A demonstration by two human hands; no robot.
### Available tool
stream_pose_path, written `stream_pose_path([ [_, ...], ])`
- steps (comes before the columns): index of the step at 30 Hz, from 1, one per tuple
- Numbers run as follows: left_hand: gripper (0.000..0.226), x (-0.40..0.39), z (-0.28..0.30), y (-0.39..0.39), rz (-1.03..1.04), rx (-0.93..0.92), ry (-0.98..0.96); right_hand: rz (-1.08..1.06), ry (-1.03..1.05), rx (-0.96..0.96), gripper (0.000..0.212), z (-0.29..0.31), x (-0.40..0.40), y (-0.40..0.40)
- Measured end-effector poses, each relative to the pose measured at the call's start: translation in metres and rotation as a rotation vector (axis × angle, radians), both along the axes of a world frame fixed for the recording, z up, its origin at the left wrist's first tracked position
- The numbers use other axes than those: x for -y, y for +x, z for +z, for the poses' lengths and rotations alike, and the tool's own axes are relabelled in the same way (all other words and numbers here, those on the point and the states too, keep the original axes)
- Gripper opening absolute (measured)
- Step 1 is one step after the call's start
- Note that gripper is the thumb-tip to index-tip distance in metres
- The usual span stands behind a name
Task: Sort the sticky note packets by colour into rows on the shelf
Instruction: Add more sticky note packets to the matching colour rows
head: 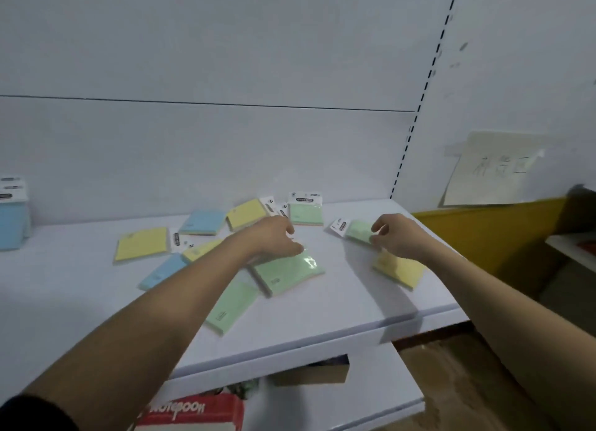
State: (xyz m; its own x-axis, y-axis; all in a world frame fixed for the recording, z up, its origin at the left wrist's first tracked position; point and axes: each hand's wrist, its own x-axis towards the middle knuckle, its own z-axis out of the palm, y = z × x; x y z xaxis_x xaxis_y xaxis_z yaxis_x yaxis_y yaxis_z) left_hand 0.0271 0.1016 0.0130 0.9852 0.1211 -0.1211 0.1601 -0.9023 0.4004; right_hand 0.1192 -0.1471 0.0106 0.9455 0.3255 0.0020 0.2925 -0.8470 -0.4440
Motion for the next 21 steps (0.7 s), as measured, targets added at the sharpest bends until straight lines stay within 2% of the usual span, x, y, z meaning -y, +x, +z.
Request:
stream_pose_path([
  [4, 0.068, 0.006, 0.005, 0.034, -0.068, -0.192, 0.087, -0.014, -0.073, -0.12, 0.058, 0.007, 0.012, 0.054],
  [7, 0.06, 0.031, 0.003, 0.046, -0.094, -0.132, 0.035, 0.063, -0.153, -0.23, 0.074, -0.002, 0.008, 0.073],
  [10, 0.043, 0.075, -0.006, 0.059, -0.095, -0.055, -0.082, 0.147, -0.208, -0.187, 0.076, -0.011, 0.002, 0.091],
  [13, 0.04, 0.122, -0.018, 0.068, -0.066, -0.063, -0.105, 0.171, -0.011, -0.259, 0.07, -0.012, 0.008, 0.11],
  [16, 0.049, 0.158, -0.026, 0.071, 0.041, -0.032, -0.062, 0.134, 0.351, -0.364, 0.056, -0.016, 0.023, 0.126],
  [19, 0.044, 0.188, -0.022, 0.075, 0.102, -0.09, -0.017, 0.155, 0.648, -0.472, 0.042, -0.03, 0.047, 0.133],
  [21, 0.036, 0.202, -0.018, 0.076, 0.159, -0.103, -0.141, 0.174, 0.766, -0.556, 0.033, -0.038, 0.06, 0.137],
])
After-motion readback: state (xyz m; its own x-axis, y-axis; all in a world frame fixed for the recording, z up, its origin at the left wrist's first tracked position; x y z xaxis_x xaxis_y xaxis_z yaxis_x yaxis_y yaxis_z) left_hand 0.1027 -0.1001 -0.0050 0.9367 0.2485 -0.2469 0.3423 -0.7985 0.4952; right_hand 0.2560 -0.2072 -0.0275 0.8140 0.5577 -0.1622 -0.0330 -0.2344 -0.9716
